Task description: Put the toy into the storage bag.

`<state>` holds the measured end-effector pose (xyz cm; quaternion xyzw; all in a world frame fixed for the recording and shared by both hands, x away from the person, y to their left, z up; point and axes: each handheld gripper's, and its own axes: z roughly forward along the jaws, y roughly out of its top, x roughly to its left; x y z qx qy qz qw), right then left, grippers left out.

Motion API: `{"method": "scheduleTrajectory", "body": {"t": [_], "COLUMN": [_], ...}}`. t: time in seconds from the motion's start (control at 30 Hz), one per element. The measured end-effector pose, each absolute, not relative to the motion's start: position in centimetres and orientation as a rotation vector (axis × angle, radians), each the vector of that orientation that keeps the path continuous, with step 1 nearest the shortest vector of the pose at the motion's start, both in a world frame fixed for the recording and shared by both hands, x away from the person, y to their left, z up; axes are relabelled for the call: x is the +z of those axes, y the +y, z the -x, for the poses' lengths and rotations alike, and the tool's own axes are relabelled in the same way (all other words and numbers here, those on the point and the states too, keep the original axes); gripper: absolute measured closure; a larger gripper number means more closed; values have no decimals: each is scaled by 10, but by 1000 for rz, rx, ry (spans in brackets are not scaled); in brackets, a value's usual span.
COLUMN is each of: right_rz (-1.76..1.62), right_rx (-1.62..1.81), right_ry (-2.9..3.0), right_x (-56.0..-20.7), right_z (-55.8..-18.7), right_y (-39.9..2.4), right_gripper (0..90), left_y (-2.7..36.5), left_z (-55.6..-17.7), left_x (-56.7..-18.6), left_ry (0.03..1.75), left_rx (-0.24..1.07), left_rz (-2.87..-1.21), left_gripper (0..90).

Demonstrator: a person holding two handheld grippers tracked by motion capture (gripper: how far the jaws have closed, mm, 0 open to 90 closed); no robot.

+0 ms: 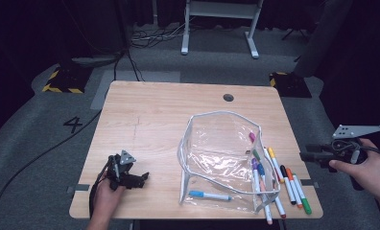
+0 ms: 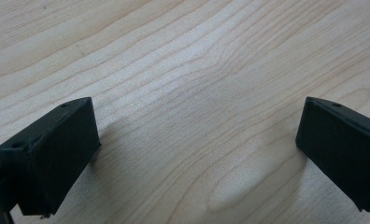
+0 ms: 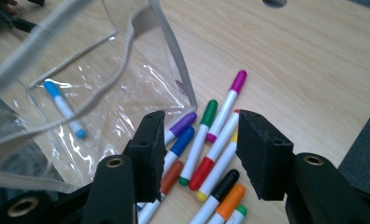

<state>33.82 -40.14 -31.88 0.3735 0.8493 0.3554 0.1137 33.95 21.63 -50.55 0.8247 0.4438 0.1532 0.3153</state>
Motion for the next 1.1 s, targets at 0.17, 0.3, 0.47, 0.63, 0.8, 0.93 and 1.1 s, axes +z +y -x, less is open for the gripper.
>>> {"method": "scheduleTrajectory", "body": {"t": [0.17, 0.3, 0.47, 0.63, 0.8, 0.93, 1.1], "right_rz": [-1146, -1210, -1251, -1322, -1378, -1423, -1468], "right_rx": [1019, 982, 939, 901, 863, 840, 812], "right_ry": [2476, 2453, 2457, 2460, 2461, 2460, 2460], "right_x": [-340, -368, -393, -421, -440, -452, -465], "right_z": [-337, -335, -333, -329, -321, -314, -305], "right_y": [-411, -422, -427, -433, -439, -444, -449], "right_gripper": [524, 522, 518, 523, 537, 546, 548], "left_y": [216, 216, 216, 216, 216, 216, 216], "left_z": [-339, -340, -340, -340, -340, -340, -340], "left_x": [-506, -506, -506, -506, -505, -505, -505], "left_ry": [1172, 1169, 1171, 1171, 1172, 1172, 1172], "left_rx": [403, 404, 402, 402, 403, 403, 402], "left_rz": [-2168, -2172, -2172, -2173, -2173, -2173, -2173], "left_gripper": [0, 0, 0, 0, 0, 0, 0]}}
